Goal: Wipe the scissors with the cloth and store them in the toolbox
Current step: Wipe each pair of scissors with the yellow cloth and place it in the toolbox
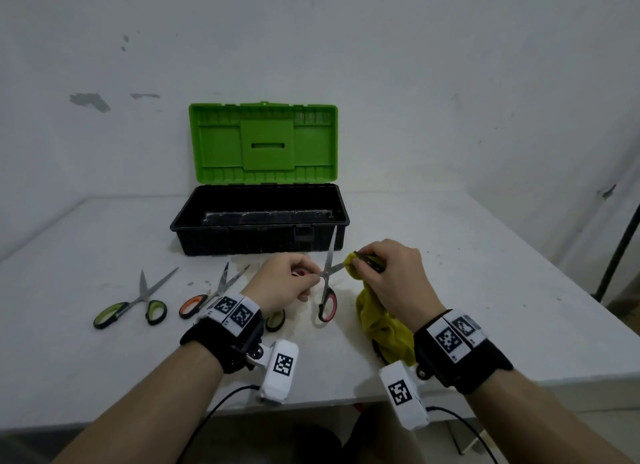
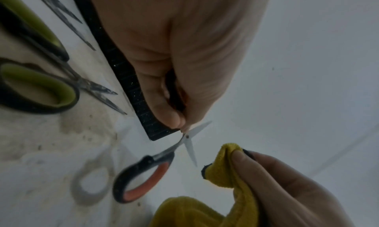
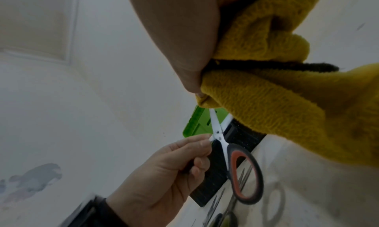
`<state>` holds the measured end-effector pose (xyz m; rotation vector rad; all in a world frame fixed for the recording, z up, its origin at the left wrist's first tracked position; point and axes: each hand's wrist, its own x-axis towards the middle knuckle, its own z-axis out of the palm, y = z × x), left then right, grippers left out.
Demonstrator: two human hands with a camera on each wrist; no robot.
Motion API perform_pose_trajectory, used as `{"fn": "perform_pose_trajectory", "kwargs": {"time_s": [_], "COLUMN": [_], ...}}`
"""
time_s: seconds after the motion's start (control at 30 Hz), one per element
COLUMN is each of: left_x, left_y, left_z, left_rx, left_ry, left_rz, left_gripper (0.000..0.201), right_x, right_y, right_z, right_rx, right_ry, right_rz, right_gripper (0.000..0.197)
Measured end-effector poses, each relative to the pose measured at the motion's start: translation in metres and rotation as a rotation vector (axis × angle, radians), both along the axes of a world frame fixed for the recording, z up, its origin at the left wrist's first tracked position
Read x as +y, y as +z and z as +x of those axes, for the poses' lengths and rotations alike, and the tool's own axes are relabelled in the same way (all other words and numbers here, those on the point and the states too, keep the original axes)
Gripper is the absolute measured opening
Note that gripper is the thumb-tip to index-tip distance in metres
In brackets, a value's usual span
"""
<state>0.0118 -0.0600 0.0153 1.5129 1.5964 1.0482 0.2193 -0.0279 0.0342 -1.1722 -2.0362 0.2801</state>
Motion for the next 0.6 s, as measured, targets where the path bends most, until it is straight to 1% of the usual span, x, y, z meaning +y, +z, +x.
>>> {"fn": "perform_pose_trajectory", "kwargs": {"time_s": [0.1,0.2,0.3,0.43,0.5,0.57,0.6], "left_x": [0.003,0.003,0.001,-0.001,-0.002,-0.004,-0.005], "left_y": [-0.005,-0.005,-0.002,0.002,0.004,0.004,0.004], "left_z": [-0.002,0.001,0.006,0.010,0.011,0.013,0.014], "left_rx": [-0.129,-0.265,-0.491,-0.808,-0.873,-0.869,-0.857], "left_ry": [0.083,0.120,0.114,0.063,0.014,-0.013,-0.008], "left_rz": [0.015,0.039,0.004,-0.075,-0.086,-0.063,-0.047], "left_gripper": [0.012,0.016,0.019,0.014,0.009,0.004,0.007], "right_x": [-0.001,-0.001,-0.003,-0.006,-0.006,-0.005,-0.005], "right_y": [-0.002,-0.005,-0.005,0.001,0.003,0.002,0.001], "right_z": [-0.007,-0.012,-0.015,-0.018,-0.019,-0.019,-0.019], "right_rx": [-0.041,-0.079,-0.059,-0.014,0.005,0.005,0.003], "right_ry": [0.023,0.029,0.041,0.048,0.046,0.038,0.034], "right_rz": [-0.006,-0.015,-0.014,0.016,0.019,0.014,0.011], "right_gripper": [0.010,0.013,0.014,0.010,0.009,0.009,0.010]}}
